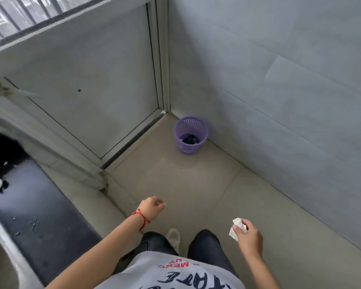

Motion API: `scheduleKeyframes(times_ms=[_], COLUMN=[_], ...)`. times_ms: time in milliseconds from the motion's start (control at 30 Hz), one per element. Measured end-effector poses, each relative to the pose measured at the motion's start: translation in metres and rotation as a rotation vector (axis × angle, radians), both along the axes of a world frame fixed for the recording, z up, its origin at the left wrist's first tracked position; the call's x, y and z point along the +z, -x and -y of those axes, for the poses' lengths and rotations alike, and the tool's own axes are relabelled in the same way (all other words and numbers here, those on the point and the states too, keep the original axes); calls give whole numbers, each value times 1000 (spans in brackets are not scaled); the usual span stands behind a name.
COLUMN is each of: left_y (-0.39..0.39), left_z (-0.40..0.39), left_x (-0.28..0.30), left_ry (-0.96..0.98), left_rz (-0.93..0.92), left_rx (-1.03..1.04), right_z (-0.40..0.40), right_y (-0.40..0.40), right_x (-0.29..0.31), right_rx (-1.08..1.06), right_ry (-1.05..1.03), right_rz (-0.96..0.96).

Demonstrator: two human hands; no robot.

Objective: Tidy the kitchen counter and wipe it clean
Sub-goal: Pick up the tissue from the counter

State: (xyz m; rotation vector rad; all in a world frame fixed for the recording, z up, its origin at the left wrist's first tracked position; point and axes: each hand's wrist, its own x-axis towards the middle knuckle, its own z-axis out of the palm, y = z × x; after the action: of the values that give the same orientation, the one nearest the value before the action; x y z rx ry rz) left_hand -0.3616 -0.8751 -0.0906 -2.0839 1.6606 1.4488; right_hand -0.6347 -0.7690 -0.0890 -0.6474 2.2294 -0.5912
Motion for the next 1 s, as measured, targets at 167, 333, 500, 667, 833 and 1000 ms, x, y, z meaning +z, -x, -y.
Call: scheduleKeyframes(times_ms=[167, 333, 500, 667, 833, 1000], left_y=[-17, -26, -24, -12, -7, -10], left_z=[49, 92, 138, 191, 224, 251], left_x=[-14, -36, -42, -34, -42, -72], left_ry=[-59, -102, -109, -62, -85, -205], left_rz=[39, 32, 45, 20, 29, 54], left_rx=[169, 360, 541, 667, 707, 650], right_z=[88, 189, 288, 377, 456, 517], right_y=[8, 24, 44, 51, 36, 14], right_x=[-1, -12, -11, -19, -34, -67], right_rx=[57, 165, 300, 406, 487, 517], right_ry=[27, 37, 26, -36, -93, -110], right_rz=[15, 31, 48, 22, 30, 22])
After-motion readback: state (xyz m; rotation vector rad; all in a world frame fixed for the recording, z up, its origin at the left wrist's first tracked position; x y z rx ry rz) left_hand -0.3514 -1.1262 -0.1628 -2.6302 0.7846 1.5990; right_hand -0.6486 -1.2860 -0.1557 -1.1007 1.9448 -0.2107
